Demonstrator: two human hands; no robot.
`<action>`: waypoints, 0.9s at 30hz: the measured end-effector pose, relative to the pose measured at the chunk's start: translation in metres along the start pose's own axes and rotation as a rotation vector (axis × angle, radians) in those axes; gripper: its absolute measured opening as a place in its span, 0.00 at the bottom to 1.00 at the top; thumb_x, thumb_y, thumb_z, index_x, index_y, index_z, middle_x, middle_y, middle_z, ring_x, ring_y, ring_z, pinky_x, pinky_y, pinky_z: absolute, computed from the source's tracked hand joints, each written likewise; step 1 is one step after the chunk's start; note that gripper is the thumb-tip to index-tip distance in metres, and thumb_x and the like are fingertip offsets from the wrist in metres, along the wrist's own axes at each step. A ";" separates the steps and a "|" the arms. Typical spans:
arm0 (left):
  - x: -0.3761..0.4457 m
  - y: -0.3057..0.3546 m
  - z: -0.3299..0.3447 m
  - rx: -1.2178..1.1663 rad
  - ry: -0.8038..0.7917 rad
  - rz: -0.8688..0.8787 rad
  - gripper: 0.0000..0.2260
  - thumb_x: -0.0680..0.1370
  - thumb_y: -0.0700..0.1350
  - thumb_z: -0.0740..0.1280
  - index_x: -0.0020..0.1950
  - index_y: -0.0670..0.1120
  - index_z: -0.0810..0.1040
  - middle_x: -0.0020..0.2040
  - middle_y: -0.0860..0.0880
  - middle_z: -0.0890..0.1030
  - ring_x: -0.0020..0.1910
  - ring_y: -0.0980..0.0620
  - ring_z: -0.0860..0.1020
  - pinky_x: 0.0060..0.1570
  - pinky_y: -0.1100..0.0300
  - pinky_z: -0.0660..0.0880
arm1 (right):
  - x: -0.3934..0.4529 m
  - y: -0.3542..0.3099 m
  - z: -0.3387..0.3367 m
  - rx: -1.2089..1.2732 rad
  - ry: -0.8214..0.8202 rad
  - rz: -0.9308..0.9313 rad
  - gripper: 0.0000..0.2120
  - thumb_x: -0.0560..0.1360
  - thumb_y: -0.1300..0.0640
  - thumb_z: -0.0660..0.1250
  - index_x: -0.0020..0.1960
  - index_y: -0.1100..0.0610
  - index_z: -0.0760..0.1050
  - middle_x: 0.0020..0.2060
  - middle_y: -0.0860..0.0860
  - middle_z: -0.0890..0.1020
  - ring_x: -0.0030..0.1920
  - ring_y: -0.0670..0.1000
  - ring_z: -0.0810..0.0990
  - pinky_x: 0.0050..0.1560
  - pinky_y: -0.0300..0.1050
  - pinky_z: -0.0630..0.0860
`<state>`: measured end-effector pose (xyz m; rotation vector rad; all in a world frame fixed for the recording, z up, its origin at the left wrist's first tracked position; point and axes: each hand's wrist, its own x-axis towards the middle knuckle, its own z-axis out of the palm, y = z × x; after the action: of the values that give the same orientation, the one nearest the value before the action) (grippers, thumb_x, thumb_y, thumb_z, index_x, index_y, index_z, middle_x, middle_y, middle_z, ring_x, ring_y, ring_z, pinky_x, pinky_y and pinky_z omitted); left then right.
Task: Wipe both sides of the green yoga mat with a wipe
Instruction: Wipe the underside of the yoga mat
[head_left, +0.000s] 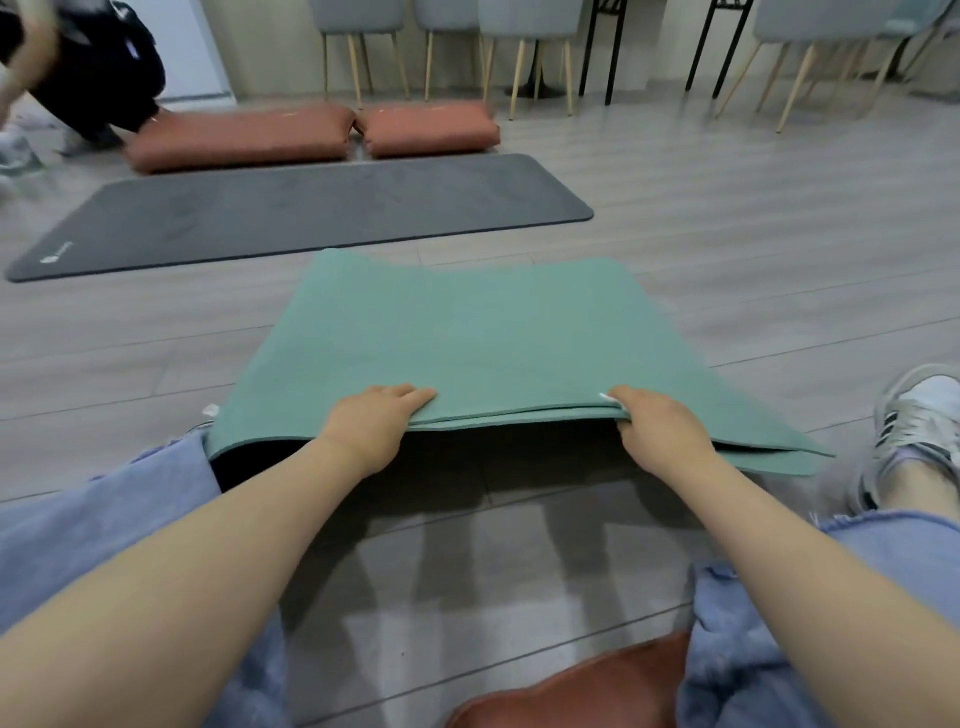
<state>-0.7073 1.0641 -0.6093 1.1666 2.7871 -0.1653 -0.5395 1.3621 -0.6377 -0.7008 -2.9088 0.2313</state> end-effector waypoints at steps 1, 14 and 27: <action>0.005 -0.002 -0.005 0.031 0.021 0.021 0.32 0.78 0.34 0.57 0.79 0.58 0.57 0.74 0.54 0.67 0.69 0.47 0.70 0.59 0.52 0.73 | -0.003 0.000 0.001 -0.013 -0.019 0.006 0.18 0.76 0.58 0.61 0.66 0.50 0.70 0.57 0.54 0.79 0.55 0.59 0.77 0.50 0.49 0.74; 0.028 -0.047 -0.075 0.308 0.155 0.153 0.25 0.78 0.36 0.59 0.71 0.58 0.68 0.65 0.53 0.76 0.63 0.47 0.76 0.53 0.53 0.76 | -0.027 -0.039 0.017 0.093 0.018 -0.048 0.19 0.76 0.57 0.62 0.67 0.51 0.70 0.55 0.55 0.79 0.54 0.59 0.78 0.52 0.49 0.73; 0.037 -0.051 -0.129 0.406 0.197 0.186 0.21 0.73 0.34 0.63 0.59 0.57 0.74 0.58 0.53 0.79 0.55 0.44 0.79 0.51 0.49 0.78 | -0.032 -0.058 0.012 0.128 0.097 -0.085 0.13 0.77 0.58 0.63 0.61 0.55 0.73 0.44 0.56 0.80 0.45 0.61 0.78 0.43 0.49 0.73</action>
<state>-0.7781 1.0736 -0.4846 1.6031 2.8722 -0.6562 -0.5384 1.2948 -0.6418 -0.5510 -2.7944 0.3597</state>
